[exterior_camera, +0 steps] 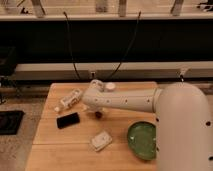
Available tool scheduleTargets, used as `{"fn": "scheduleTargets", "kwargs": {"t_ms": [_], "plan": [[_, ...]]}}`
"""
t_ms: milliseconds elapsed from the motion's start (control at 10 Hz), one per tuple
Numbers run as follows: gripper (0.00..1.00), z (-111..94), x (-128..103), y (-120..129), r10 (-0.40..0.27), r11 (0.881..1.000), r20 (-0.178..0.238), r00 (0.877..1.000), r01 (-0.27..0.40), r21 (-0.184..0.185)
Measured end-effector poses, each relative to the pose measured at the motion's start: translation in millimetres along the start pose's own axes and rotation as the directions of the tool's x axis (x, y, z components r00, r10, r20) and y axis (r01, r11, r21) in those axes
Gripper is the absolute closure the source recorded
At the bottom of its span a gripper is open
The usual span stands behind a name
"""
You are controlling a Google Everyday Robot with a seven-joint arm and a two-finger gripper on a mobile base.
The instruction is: Place the pepper in the ceramic bowl
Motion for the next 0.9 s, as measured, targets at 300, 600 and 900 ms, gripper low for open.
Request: {"fn": "scheduleTargets", "kwargs": {"t_ms": [300,600,900], "plan": [[0.20,2.9,-0.3,1.1,-0.009,1.000,0.001,1.000,0.009,-0.004],[0.26,4.3,-0.5,2.4,-0.010,1.000,0.001,1.000,0.010,-0.006],[0.39,5.4,-0.8,3.2,-0.007,1.000,0.002,1.000,0.007,-0.007]]}}
